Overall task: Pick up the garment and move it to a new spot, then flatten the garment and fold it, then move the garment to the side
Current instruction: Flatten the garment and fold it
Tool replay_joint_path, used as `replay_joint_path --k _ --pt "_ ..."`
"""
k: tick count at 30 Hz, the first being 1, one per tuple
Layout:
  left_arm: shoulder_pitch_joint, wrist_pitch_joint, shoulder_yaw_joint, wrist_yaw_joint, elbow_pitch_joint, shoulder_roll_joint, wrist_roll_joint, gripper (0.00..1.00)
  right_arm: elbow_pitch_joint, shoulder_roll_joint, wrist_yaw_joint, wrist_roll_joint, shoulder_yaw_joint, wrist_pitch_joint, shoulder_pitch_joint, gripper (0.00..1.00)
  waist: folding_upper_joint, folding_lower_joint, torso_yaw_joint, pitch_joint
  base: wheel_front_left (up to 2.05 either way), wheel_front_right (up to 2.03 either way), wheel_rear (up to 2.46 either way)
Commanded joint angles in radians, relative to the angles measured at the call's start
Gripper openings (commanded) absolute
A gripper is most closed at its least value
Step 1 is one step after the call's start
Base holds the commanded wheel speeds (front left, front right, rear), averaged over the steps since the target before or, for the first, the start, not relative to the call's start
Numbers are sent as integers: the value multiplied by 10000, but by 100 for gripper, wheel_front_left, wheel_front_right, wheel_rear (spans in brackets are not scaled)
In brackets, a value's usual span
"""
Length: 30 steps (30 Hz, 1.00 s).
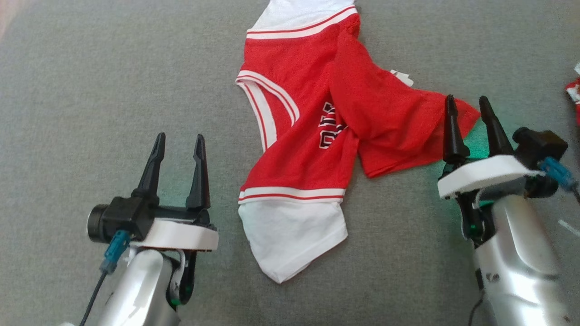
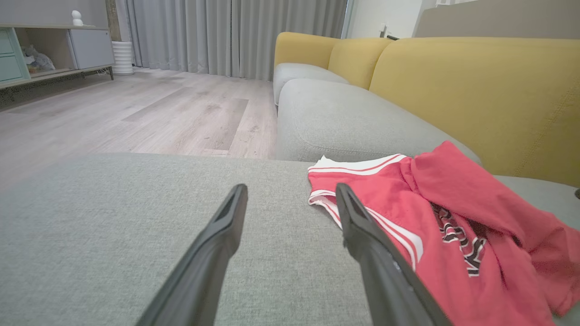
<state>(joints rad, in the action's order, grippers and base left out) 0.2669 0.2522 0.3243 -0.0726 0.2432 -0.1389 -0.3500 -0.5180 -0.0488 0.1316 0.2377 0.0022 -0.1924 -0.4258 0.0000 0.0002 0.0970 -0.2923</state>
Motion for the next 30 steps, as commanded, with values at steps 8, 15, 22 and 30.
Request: replay_joint_path --k 8,15,22,30 --pt "333 95 -795 411 60 260 545 100 -1384 -14 -9 1285 814 471 -1095 100 0 -2 210 -137 0 0 0" --pt "298 95 -1005 613 168 443 805 100 -2052 -14 -9 1694 1205 516 -1365 100 0 -2 188 -146 0 0 0" --pt "313 95 -1079 814 315 612 1058 100 -2347 -14 -9 1838 1617 128 -1667 100 0 -2 138 -180 0 0 0" --pt "346 95 -1146 993 488 712 1298 100 -2511 -34 -9 1508 1803 -189 -1953 0 0 -2 105 -85 0 0 0"
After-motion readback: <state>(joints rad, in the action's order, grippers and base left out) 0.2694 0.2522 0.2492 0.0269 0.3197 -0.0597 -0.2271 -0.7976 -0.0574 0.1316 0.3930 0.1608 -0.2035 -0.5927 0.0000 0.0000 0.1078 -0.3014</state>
